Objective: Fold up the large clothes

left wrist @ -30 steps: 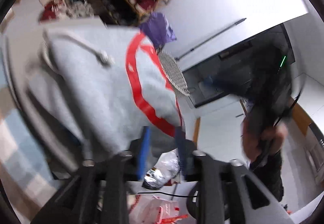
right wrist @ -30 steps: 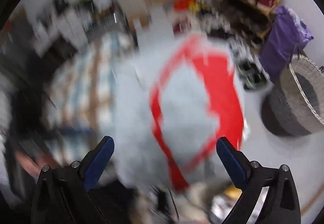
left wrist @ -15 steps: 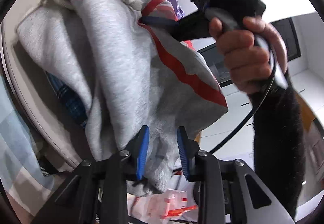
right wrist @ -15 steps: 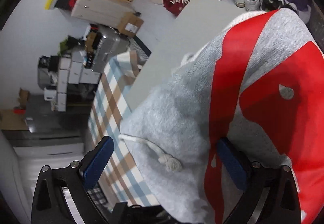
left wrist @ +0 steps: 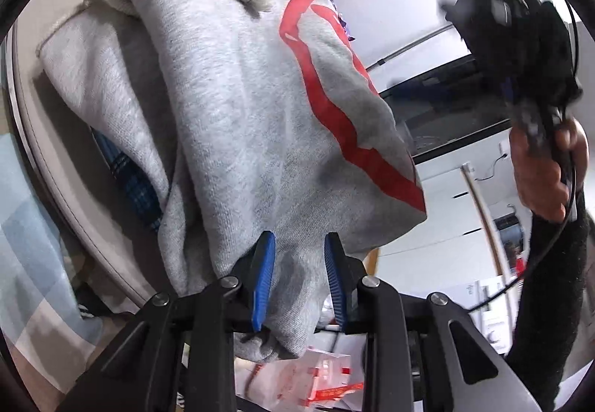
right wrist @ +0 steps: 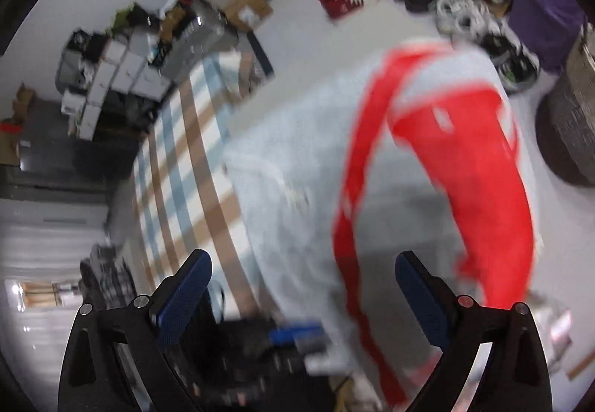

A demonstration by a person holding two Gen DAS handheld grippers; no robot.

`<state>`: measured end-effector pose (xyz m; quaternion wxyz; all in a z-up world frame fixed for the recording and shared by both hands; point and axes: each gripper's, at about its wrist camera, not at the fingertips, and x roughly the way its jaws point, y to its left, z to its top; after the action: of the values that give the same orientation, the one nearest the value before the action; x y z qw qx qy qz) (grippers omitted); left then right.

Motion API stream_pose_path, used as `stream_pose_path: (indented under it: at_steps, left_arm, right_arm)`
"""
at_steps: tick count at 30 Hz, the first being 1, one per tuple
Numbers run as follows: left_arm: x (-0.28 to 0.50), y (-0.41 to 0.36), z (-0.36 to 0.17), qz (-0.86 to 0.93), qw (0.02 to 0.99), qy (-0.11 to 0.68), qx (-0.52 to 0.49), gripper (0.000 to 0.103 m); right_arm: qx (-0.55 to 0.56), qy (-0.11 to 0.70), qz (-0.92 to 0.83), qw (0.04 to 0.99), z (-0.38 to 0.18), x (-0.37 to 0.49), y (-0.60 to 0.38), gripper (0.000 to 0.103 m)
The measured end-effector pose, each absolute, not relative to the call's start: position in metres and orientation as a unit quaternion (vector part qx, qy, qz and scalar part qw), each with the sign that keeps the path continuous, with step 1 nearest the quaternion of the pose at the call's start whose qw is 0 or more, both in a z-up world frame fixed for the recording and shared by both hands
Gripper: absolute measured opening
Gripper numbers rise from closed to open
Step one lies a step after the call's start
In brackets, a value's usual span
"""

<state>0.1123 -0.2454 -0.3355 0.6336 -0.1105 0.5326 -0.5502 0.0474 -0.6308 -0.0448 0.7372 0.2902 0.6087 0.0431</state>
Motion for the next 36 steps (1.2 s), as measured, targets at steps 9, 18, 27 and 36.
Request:
stream_pose_path:
  at_steps: [9,18,27,36]
  left_arm:
    - [0.081,-0.259,-0.326,-0.525,0.66,0.529,-0.09,0.023]
    - [0.069,-0.268,-0.313,-0.513,0.675,0.525,-0.081,0.023]
    - [0.025,-0.255,-0.256,-0.482,0.739,0.471,-0.025,0.023]
    - [-0.044,-0.2,-0.188,-0.44,0.83,0.341,-0.013,0.064]
  right_arm:
    - [0.318,0.604,0.067,0.728,-0.097,0.013,-0.642,0.103]
    - [0.325,0.582,0.082,0.741,-0.107,0.01,-0.642,0.103]
    - [0.282,0.507,0.065,0.812,-0.072,-0.017,-0.629,0.103]
    - [0.224,0.282,0.016,0.933,-0.015,-0.131,-0.58,0.103]
